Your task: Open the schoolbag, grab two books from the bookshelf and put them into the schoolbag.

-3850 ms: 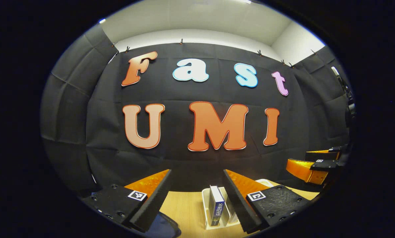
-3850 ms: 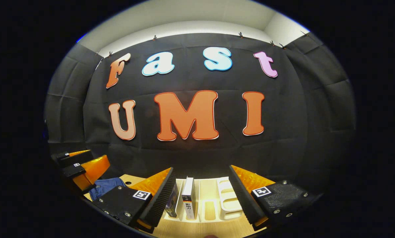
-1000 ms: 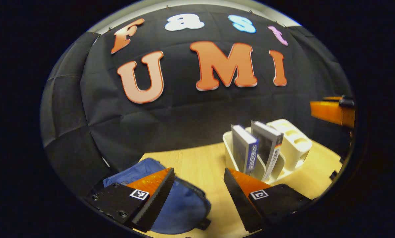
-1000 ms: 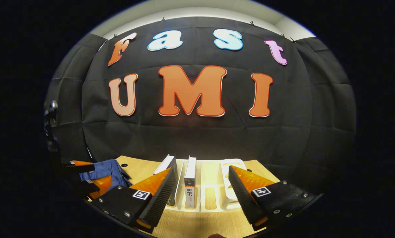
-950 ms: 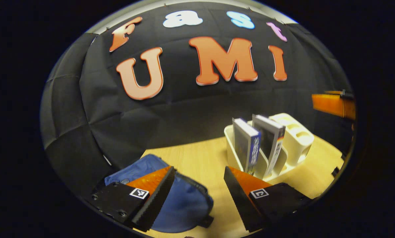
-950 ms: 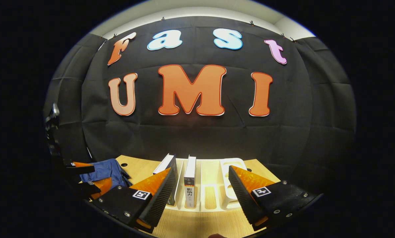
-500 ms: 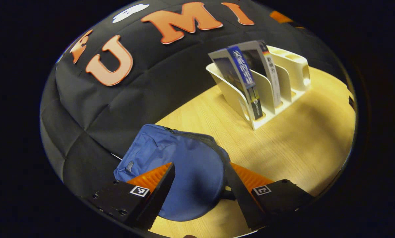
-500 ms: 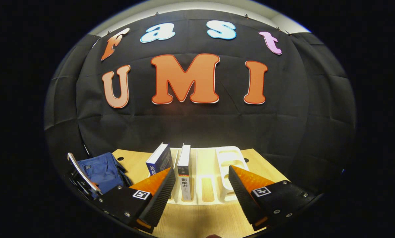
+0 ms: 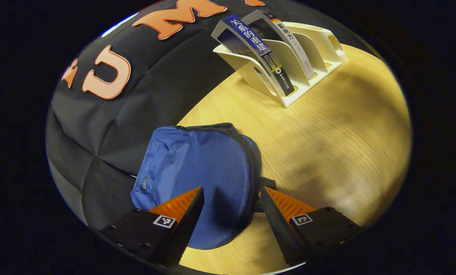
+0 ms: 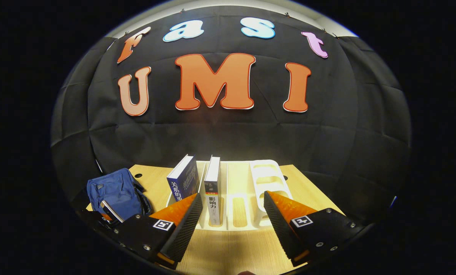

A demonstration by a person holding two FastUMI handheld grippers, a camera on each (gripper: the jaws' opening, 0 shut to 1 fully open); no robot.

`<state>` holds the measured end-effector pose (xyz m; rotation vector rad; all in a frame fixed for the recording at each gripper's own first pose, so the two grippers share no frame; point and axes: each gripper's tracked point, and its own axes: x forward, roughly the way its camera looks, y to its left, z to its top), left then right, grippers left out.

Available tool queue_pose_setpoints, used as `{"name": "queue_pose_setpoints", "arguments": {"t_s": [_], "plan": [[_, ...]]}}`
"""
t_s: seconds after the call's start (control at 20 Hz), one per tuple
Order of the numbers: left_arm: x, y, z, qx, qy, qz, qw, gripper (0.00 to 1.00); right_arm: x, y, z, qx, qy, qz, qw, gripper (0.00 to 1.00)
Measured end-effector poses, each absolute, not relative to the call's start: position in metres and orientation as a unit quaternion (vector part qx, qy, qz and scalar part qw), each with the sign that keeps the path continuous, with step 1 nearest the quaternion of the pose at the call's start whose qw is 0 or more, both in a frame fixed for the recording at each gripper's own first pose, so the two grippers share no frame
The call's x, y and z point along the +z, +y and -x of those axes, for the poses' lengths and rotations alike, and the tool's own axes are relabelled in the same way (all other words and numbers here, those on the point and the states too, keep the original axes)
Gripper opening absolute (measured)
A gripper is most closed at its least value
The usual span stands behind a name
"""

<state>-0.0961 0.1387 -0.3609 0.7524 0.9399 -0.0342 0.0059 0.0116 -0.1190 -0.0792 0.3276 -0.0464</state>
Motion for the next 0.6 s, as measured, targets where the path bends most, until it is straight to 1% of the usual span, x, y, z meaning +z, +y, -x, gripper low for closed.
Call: {"name": "queue_pose_setpoints", "arguments": {"t_s": [0.05, 0.1, 0.15, 0.25, 0.35, 0.4, 0.45, 0.5, 0.6], "plan": [[-0.362, 0.141, 0.097, -0.015, 0.445, -0.354, 0.823, 0.91, -0.119, 0.012, -0.006, -0.023, 0.163, 0.041, 0.985, 0.96], [-0.364, 0.141, 0.098, -0.016, 0.446, -0.351, 0.823, 0.84, -0.12, 0.013, -0.006, -0.023, 0.163, 0.043, 0.985, 0.96], [-0.368, 0.141, 0.1, -0.017, 0.449, -0.347, 0.823, 0.81, -0.122, 0.013, -0.005, -0.022, 0.164, 0.044, 0.985, 0.96], [-0.377, 0.138, 0.105, -0.023, 0.456, -0.34, 0.822, 0.59, -0.123, 0.014, -0.005, -0.021, 0.164, 0.046, 0.985, 0.96], [-0.374, 0.136, 0.101, -0.024, 0.447, -0.35, 0.823, 0.37, -0.124, 0.016, -0.004, -0.018, 0.167, 0.047, 0.985, 0.96], [-0.372, 0.136, 0.101, -0.025, 0.446, -0.347, 0.825, 0.24, -0.125, 0.017, -0.004, -0.017, 0.169, 0.047, 0.984, 0.96], [-0.373, 0.138, 0.101, -0.024, 0.451, -0.342, 0.824, 0.19, -0.127, 0.018, -0.004, -0.017, 0.17, 0.048, 0.984, 0.96], [-0.371, 0.139, 0.101, -0.024, 0.455, -0.332, 0.826, 0.09, -0.128, 0.019, -0.004, -0.015, 0.171, 0.048, 0.984, 0.96], [-0.364, 0.14, 0.097, -0.024, 0.457, -0.309, 0.834, 0.05, -0.127, 0.021, -0.007, -0.011, 0.171, 0.046, 0.984, 0.96]]}}
